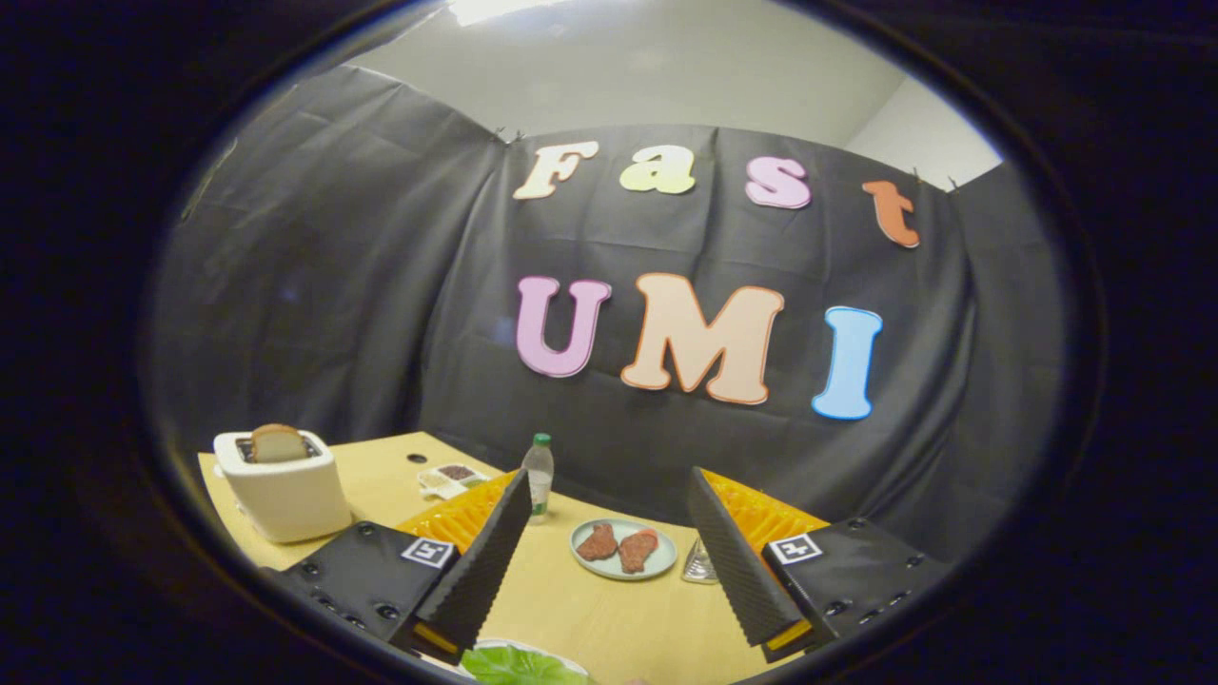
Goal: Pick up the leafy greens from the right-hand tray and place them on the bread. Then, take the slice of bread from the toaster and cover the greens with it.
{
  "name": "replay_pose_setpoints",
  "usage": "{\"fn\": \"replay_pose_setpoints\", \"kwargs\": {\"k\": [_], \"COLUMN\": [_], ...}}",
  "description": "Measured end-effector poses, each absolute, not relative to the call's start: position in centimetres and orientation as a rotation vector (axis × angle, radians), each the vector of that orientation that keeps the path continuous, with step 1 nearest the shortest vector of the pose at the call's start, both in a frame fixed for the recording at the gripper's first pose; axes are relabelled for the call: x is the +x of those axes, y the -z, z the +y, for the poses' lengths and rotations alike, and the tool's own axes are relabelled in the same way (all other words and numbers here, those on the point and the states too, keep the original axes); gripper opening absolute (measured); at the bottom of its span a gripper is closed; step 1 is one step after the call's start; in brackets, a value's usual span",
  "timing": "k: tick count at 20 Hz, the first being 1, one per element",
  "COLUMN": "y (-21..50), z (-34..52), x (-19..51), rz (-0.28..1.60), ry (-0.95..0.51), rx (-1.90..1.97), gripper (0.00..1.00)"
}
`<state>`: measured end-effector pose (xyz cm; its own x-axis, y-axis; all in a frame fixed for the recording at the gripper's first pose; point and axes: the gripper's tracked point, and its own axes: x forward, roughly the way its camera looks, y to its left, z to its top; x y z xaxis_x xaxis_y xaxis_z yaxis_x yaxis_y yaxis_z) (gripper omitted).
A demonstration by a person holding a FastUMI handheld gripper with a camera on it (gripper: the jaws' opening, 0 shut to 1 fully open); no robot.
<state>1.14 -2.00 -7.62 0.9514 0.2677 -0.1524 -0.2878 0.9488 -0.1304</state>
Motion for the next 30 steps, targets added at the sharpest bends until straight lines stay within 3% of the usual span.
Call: {"fn": "replay_pose_setpoints", "kwargs": {"k": [17, 30], "y": [25.2, 35.1], "z": [-1.5, -0.2], "x": [-5.5, -9.5], "rz": [0.632, 0.895], "ry": [-0.74, -0.88], "rx": [-0.275, -0.383], "gripper": [1.0, 1.0]}}
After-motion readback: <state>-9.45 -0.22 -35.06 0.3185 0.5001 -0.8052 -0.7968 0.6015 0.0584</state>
